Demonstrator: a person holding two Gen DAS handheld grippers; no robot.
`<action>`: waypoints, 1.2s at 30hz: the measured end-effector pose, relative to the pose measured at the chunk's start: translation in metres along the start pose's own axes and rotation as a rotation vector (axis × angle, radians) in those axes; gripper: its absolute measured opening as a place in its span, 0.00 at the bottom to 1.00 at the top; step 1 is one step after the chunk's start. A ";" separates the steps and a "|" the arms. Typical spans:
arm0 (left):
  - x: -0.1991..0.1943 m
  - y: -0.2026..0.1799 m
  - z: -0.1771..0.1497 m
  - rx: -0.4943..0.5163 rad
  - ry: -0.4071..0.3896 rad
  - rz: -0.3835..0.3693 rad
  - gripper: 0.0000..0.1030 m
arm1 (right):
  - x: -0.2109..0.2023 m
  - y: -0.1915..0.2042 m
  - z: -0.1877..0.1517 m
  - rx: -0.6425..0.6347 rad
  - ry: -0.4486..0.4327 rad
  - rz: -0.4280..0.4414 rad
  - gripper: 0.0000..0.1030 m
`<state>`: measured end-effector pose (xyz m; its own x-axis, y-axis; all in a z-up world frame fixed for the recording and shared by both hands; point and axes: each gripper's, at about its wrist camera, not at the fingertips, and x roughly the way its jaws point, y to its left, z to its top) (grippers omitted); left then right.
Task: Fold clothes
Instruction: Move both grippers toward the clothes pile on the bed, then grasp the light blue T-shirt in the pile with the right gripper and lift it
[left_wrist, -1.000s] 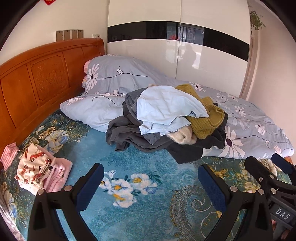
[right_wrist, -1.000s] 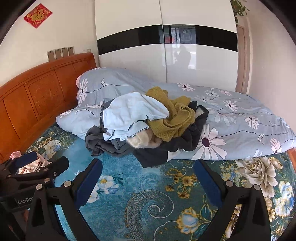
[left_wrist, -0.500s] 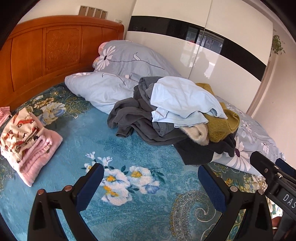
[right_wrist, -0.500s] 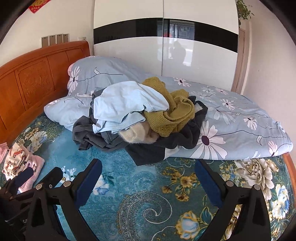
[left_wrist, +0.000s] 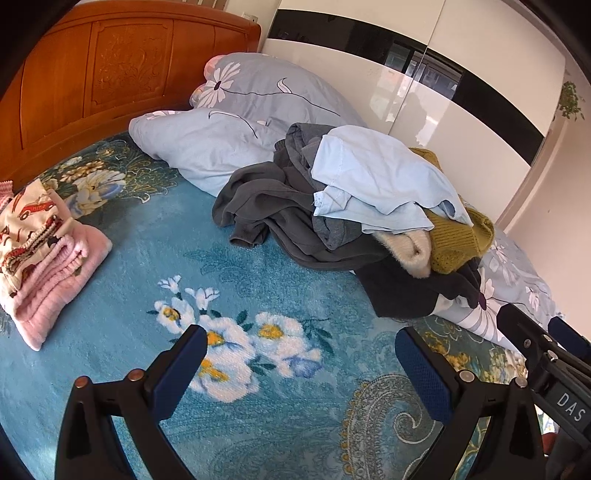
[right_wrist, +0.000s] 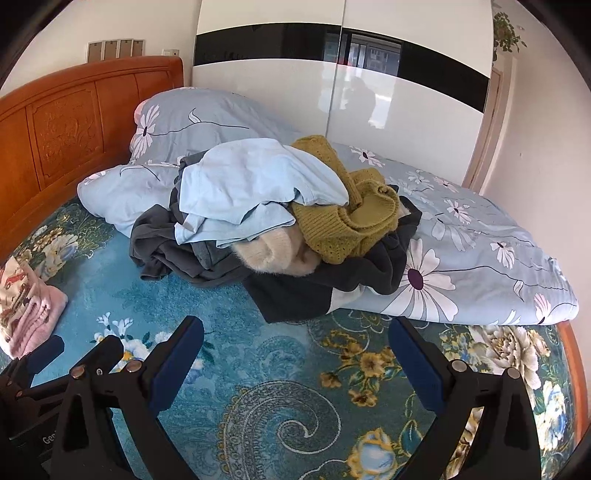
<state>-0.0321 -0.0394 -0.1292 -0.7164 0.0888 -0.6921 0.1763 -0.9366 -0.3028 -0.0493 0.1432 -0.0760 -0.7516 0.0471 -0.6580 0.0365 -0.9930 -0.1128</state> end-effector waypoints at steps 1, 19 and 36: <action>0.001 0.000 0.000 -0.002 0.001 0.001 1.00 | 0.002 0.000 0.000 -0.002 0.003 0.000 0.97; 0.034 0.011 0.013 -0.064 0.033 -0.040 1.00 | 0.038 0.011 0.019 -0.059 0.017 -0.024 0.97; 0.043 0.034 0.002 -0.079 0.029 -0.078 1.00 | 0.097 0.024 0.065 -0.188 -0.013 -0.082 0.97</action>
<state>-0.0585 -0.0686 -0.1677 -0.7107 0.1715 -0.6823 0.1737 -0.8970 -0.4064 -0.1645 0.1168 -0.0943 -0.7657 0.1247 -0.6310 0.0958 -0.9479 -0.3037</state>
